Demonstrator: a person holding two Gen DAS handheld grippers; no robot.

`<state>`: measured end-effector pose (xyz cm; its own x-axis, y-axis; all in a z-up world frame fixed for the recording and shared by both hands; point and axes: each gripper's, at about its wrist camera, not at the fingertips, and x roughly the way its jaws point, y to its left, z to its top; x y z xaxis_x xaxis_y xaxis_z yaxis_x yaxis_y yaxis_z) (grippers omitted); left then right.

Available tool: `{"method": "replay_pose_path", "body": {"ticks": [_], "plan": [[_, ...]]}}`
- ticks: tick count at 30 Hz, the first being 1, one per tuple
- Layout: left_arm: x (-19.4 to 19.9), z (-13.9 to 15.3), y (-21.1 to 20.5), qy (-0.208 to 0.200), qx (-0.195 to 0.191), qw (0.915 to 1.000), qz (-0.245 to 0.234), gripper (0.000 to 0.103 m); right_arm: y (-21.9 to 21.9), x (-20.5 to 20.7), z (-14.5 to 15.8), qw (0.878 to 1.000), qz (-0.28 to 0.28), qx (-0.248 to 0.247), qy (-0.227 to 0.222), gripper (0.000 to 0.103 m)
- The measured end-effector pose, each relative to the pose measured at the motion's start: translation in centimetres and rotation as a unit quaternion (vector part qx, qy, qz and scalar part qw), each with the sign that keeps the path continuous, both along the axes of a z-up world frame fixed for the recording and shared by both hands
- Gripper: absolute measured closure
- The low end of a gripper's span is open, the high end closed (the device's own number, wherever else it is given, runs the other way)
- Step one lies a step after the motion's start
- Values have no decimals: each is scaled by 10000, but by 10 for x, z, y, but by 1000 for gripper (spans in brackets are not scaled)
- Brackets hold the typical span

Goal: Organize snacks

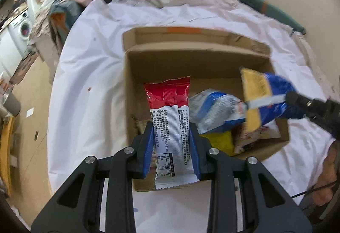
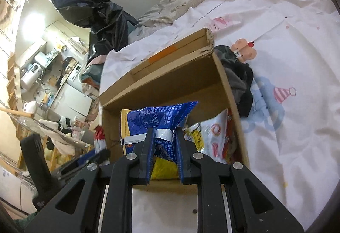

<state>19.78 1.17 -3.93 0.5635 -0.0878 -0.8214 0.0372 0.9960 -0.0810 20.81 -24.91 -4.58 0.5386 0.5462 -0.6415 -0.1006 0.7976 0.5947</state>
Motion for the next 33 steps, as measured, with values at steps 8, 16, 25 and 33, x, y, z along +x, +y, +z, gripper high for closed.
{"method": "replay_pose_path", "body": {"ticks": [8, 16, 25, 33], "plan": [[8, -10, 0, 95, 18, 9999, 63, 76, -7, 26, -26, 9982, -290, 84, 524, 81], [12, -19, -6, 297, -96, 9995, -4, 75, -11, 23, -28, 9971, -419, 162, 614, 41], [-1, -8, -7, 68, -115, 9999, -45, 20, -16, 13, -10, 9982, -519, 122, 282, 13], [-27, 22, 3, -475, -119, 9988, 84, 20, 0, -8, 12, 9975, -320, -580, -264, 0]]}}
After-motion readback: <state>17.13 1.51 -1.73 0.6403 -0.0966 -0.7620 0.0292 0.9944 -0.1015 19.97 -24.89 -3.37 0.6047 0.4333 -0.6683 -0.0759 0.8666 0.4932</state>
